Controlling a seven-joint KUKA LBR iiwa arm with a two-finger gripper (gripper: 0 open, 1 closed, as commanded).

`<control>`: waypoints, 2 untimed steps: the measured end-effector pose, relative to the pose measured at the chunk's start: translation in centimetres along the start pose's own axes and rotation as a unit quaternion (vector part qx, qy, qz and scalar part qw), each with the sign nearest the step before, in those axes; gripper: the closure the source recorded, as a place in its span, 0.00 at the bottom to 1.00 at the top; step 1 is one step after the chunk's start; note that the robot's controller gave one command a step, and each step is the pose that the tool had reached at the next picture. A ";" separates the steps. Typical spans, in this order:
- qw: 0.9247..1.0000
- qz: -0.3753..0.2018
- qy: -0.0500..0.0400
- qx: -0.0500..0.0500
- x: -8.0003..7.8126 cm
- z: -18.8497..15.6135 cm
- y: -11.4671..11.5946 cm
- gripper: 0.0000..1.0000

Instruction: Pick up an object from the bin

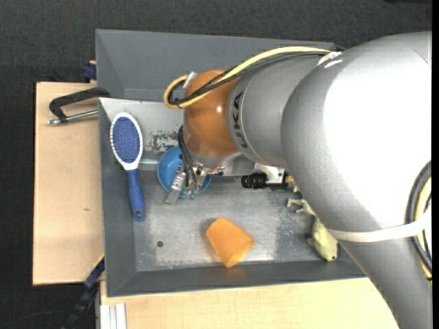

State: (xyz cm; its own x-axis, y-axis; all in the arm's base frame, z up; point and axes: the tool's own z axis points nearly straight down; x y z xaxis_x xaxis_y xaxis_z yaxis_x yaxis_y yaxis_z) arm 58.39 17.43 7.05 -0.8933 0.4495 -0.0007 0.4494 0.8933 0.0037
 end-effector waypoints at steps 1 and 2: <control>0.994 0.112 0.000 0.000 0.8 0.0 1.7 1.00; 0.995 0.104 -0.004 -0.004 0.2 -11.4 3.9 1.00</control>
Offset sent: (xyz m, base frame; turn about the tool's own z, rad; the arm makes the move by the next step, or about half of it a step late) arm 0.0004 0.0166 -0.0005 0.2285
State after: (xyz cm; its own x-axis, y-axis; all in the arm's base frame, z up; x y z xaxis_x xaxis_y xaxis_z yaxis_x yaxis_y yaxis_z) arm 59.93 20.96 18.51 -0.7812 0.6243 -0.0062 0.6242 0.7812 0.0126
